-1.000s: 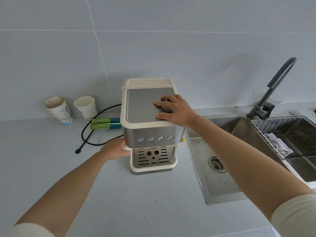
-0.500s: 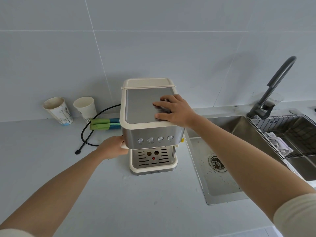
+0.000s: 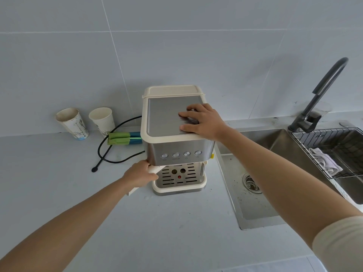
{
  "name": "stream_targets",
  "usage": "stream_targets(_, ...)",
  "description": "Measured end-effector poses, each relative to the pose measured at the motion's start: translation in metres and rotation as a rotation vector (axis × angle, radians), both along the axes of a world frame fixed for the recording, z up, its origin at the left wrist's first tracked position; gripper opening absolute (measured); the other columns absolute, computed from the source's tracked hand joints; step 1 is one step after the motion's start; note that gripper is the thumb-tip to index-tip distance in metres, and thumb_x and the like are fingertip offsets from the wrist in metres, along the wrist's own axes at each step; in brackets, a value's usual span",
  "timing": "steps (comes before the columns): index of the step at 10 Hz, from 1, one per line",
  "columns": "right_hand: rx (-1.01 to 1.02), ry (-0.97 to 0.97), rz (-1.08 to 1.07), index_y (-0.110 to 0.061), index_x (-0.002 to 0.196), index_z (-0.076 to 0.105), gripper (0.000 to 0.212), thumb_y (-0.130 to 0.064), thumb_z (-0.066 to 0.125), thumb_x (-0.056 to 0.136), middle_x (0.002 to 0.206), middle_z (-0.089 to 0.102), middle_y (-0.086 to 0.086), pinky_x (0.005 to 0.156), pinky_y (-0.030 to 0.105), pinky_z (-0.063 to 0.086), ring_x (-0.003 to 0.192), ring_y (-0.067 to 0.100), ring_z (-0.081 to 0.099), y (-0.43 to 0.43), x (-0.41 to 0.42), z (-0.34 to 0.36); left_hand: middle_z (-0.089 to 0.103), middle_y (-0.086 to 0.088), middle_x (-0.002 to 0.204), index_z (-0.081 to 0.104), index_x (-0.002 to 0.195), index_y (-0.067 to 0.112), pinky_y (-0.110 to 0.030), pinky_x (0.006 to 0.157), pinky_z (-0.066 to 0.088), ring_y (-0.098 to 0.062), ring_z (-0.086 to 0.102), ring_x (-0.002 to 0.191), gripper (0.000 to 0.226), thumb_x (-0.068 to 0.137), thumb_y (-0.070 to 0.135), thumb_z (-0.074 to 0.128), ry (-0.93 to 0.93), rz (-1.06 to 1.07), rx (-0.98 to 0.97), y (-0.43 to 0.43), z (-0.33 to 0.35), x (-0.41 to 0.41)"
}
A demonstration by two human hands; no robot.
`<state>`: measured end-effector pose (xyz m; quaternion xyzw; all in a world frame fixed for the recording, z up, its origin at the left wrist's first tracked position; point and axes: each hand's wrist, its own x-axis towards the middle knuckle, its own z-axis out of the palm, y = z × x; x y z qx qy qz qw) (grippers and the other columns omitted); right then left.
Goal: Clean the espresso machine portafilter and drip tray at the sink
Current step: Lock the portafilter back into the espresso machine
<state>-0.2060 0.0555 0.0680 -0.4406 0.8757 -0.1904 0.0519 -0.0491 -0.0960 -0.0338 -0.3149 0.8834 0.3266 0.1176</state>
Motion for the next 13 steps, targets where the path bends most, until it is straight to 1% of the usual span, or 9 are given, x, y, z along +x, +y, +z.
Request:
stream_targets(1, -0.001, 0.004, -0.004, -0.036, 0.135, 0.044, 0.051, -0.051, 0.052, 0.086, 0.144, 0.036, -0.008, 0.113, 0.031, 0.016, 0.136, 0.015, 0.023, -0.001, 0.0, 0.0, 0.056, -0.004, 0.093, 0.054, 0.113, 0.007, -0.023, 0.062, 0.045, -0.016, 0.054, 0.068, 0.033, 0.083, 0.016, 0.062, -0.031, -0.025, 0.163, -0.004, 0.012, -0.001)
stream_targets(2, -0.005, 0.006, -0.006, -0.036, 0.135, 0.044, 0.051, -0.051, 0.052, 0.086, 0.144, 0.036, -0.007, 0.113, 0.031, 0.016, 0.136, 0.016, 0.023, -0.001, -0.001, 0.0, 0.054, 0.001, 0.077, 0.053, 0.093, 0.014, -0.022, 0.057, 0.044, -0.012, 0.054, 0.06, 0.012, 0.085, 0.015, 0.062, -0.109, -0.11, 0.253, -0.01, 0.028, 0.001)
stream_targets(3, 0.003, 0.006, -0.002, -0.035, 0.135, 0.044, 0.052, -0.052, 0.051, 0.086, 0.144, 0.036, -0.007, 0.113, 0.031, 0.016, 0.136, 0.016, 0.023, 0.0, -0.001, 0.0, 0.054, -0.003, 0.073, 0.049, 0.086, 0.017, -0.023, 0.053, 0.046, -0.013, 0.053, 0.055, 0.013, 0.085, 0.011, 0.061, -0.146, -0.131, 0.329, -0.015, 0.03, 0.001)
stream_targets(4, 0.003, 0.008, 0.001, -0.035, 0.135, 0.044, 0.052, -0.051, 0.052, 0.086, 0.144, 0.036, -0.007, 0.113, 0.031, 0.016, 0.136, 0.016, 0.023, -0.001, 0.0, -0.001, 0.055, -0.006, 0.074, 0.046, 0.086, 0.018, -0.025, 0.051, 0.048, -0.016, 0.052, 0.054, 0.015, 0.087, 0.01, 0.058, -0.14, -0.118, 0.395, -0.017, 0.027, 0.001)
stream_targets(6, -0.018, 0.001, -0.008, -0.035, 0.133, 0.046, 0.05, -0.05, 0.054, 0.086, 0.142, 0.038, -0.007, 0.114, 0.029, 0.017, 0.134, 0.016, 0.025, -0.001, -0.001, -0.001, 0.05, -0.006, 0.068, 0.044, 0.077, 0.017, -0.025, 0.049, 0.04, -0.016, 0.045, 0.048, 0.016, 0.085, 0.008, 0.054, -0.098, -0.146, 0.338, -0.012, 0.025, 0.003)
stream_targets(9, -0.024, 0.003, -0.012, -0.035, 0.133, 0.047, 0.051, -0.051, 0.053, 0.086, 0.142, 0.038, -0.007, 0.114, 0.03, 0.017, 0.134, 0.016, 0.025, -0.002, -0.003, -0.002, 0.05, -0.005, 0.065, 0.044, 0.074, 0.018, -0.024, 0.05, 0.04, -0.015, 0.046, 0.046, 0.017, 0.081, 0.005, 0.052, -0.034, -0.087, 0.278, -0.002, 0.01, 0.005)
stream_targets(10, -0.021, 0.007, -0.007, -0.035, 0.134, 0.046, 0.051, -0.051, 0.053, 0.086, 0.142, 0.038, -0.007, 0.113, 0.03, 0.017, 0.134, 0.016, 0.025, -0.002, -0.002, -0.003, 0.049, -0.007, 0.064, 0.047, 0.082, 0.017, -0.024, 0.047, 0.041, -0.016, 0.045, 0.046, 0.015, 0.08, 0.003, 0.05, 0.025, -0.032, 0.336, 0.01, 0.002, 0.007)
stream_targets(12, -0.011, 0.019, -0.004, -0.034, 0.135, 0.045, 0.051, -0.051, 0.052, 0.086, 0.142, 0.038, -0.006, 0.113, 0.031, 0.017, 0.134, 0.017, 0.025, -0.002, -0.003, -0.002, 0.05, -0.008, 0.069, 0.048, 0.103, 0.013, -0.023, 0.043, 0.041, -0.017, 0.045, 0.046, 0.025, 0.08, 0.003, 0.05, 0.094, 0.051, 0.377, 0.024, -0.003, 0.01)
stream_targets(13, -0.011, 0.02, -0.004, -0.034, 0.135, 0.045, 0.052, -0.051, 0.051, 0.087, 0.143, 0.038, -0.006, 0.113, 0.031, 0.018, 0.134, 0.017, 0.025, -0.002, -0.004, -0.003, 0.048, -0.008, 0.071, 0.046, 0.102, 0.012, -0.021, 0.04, 0.039, -0.017, 0.045, 0.049, 0.022, 0.083, 0.002, 0.048, 0.122, 0.133, 0.411, 0.041, -0.007, 0.009)
